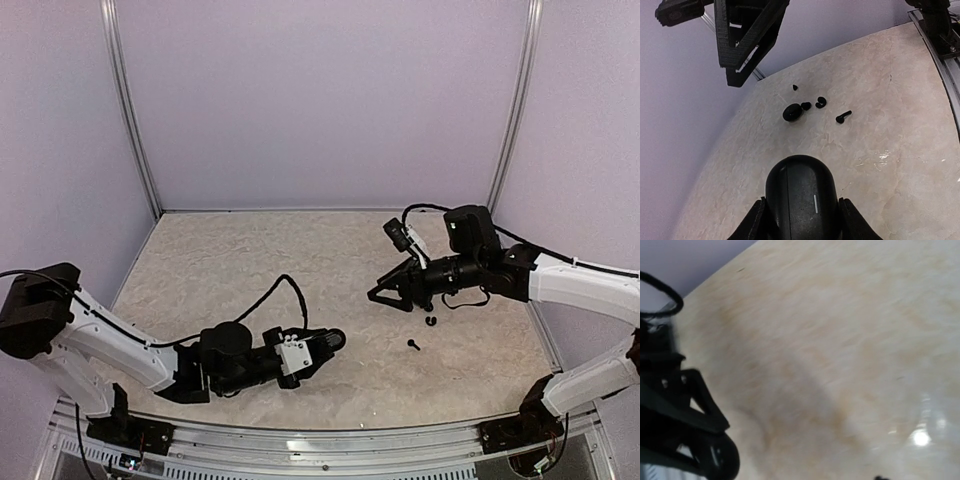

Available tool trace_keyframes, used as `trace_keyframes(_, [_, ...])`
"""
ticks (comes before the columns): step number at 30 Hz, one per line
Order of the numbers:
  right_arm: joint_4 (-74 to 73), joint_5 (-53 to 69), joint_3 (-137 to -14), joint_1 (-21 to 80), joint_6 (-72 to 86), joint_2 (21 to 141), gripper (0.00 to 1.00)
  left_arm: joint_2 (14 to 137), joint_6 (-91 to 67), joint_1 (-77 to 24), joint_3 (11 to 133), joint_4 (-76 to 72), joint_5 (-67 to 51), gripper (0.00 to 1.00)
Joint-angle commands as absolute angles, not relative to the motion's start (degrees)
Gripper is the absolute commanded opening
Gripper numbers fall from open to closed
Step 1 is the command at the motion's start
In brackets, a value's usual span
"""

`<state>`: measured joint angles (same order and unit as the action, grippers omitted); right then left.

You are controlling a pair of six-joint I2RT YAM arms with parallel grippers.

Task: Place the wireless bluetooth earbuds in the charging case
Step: Pick up the charging case from the center of the board, then pass from the left arm to the right

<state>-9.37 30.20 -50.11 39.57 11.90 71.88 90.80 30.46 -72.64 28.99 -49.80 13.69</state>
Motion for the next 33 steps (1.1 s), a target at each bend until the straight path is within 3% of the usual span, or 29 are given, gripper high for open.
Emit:
trace_keyframes(1, [-10.41, 41.61, -51.94, 39.67, 13.36, 73.42, 0.59, 87.24, 40.83, -76.02, 30.53, -43.29, 19.17, 0.28])
trace_keyframes(12, [-11.51, 47.81, -52.65, 46.57, 13.97, 75.02, 0.58, 81.12, 47.75, -80.50, 32.20, -40.14, 21.53, 0.29])
trace_keyframes(33, [-10.56, 50.95, -54.82, 53.19, 13.67, 80.97, 0.45, 80.33, 51.85, -83.38, 32.53, -41.19, 22.39, 0.29])
